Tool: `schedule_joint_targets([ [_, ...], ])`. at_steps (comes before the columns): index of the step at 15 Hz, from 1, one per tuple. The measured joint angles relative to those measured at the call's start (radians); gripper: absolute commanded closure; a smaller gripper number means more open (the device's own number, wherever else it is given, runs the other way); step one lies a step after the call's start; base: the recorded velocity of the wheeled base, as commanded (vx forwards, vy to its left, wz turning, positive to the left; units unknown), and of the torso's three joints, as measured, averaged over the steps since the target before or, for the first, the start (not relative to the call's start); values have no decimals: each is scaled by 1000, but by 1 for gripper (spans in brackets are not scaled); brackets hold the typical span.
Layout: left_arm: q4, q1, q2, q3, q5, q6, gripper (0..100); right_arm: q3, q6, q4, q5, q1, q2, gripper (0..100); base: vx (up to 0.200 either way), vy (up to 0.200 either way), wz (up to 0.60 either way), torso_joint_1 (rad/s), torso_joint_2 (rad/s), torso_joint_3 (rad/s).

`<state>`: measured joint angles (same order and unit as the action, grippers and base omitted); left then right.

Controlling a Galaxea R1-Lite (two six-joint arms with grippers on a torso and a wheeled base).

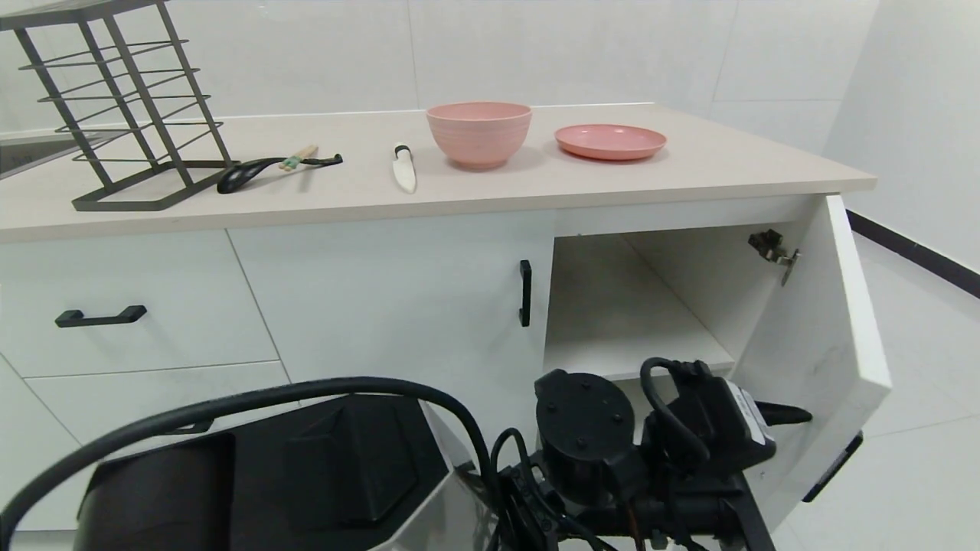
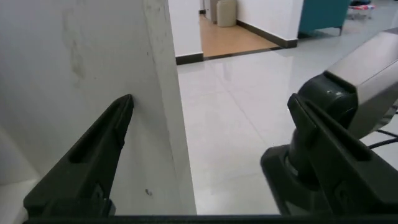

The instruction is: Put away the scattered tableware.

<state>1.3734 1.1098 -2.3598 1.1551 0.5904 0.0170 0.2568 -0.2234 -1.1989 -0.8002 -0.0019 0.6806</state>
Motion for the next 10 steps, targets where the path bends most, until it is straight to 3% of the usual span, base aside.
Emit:
schedule_joint_targets([
  [3, -74, 136, -61, 146, 4, -8, 0, 21, 0, 0, 0, -4, 1, 0, 0, 0, 0, 0, 0, 0],
  [5, -81, 187, -110, 238, -1, -48, 0, 27, 0, 0, -2, -3, 1, 0, 0, 0, 0, 0, 0, 0],
  [6, -77, 173, -124, 250, -4, -50, 0, 28, 0, 1, -3, -3, 0, 0, 0, 0, 0, 0, 0, 0],
  [8, -24, 73, -127, 222, -9, -47, 0, 23, 0, 2, -3, 0, -6, 0, 0, 0, 0, 0, 0, 0],
  [10, 36, -1, -79, 82, -10, -45, 0, 8, 0, 6, -3, 4, -12, 0, 0, 0, 0, 0, 0, 0],
])
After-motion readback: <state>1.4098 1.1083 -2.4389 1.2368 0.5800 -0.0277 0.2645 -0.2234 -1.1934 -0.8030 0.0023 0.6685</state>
